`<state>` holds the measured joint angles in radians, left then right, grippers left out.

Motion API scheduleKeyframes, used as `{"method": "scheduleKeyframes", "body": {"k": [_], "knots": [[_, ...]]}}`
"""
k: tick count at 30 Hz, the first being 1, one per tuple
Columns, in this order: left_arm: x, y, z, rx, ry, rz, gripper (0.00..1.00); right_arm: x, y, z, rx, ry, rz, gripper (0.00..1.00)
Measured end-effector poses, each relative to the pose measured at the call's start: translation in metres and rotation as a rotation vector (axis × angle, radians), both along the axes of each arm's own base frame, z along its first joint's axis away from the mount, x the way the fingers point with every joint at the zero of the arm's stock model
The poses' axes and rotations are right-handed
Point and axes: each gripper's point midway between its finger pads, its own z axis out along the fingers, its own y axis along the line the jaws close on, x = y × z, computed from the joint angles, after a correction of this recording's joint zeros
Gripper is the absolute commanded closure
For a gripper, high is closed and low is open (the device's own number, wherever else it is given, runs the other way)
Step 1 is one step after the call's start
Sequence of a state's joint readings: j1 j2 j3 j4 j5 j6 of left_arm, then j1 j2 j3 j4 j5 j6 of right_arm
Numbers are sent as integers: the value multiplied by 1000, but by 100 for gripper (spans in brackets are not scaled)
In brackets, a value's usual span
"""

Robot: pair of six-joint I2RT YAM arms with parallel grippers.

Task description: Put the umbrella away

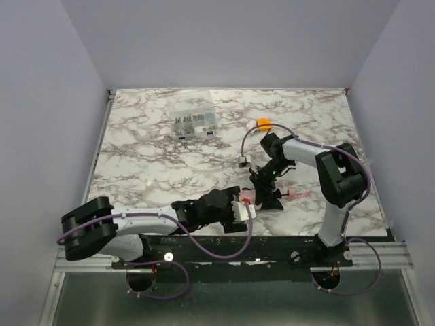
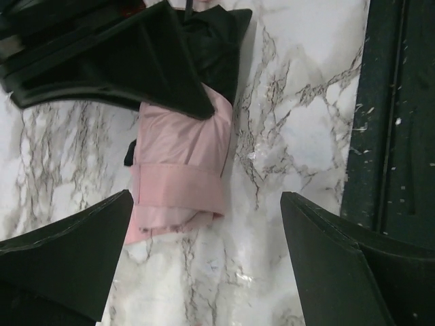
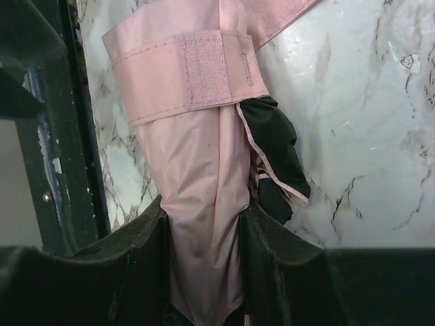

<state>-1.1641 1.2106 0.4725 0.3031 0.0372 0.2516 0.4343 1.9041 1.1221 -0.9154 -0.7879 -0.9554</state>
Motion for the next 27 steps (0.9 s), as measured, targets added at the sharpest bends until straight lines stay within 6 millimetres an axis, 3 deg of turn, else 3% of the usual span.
{"method": "scheduleKeyframes", "body": {"k": [5,8,11,12,13,14,15,19,23,25,27], "knots": [[14,-17,-36,199,-139,-58,12,0,1,1,-16,46,-23,93],[25,-16,-56,292,-193,-58,23,1,1,1,-22,62,-31,92],[38,-27,-57,324,-238,-45,35,1,1,1,-28,78,-36,92],[42,-30,-58,332,-245,-38,42,1,1,0,-30,84,-37,91],[46,-33,-59,341,-246,-32,60,1,1,1,-31,86,-39,89],[49,-34,-60,346,-242,-24,91,1,1,1,-33,91,-42,87],[50,-34,-61,349,-237,-19,100,1,2,1,-34,95,-46,82],[52,-35,-59,362,-181,-1,100,7,3,6,-25,116,-80,37],[61,-42,-51,298,-48,26,100,23,-2,20,33,146,-153,14],[67,-46,-50,260,34,45,100,54,-17,28,71,88,-222,1],[73,-48,-50,244,94,55,100,85,-33,41,116,-2,-281,0]]}}
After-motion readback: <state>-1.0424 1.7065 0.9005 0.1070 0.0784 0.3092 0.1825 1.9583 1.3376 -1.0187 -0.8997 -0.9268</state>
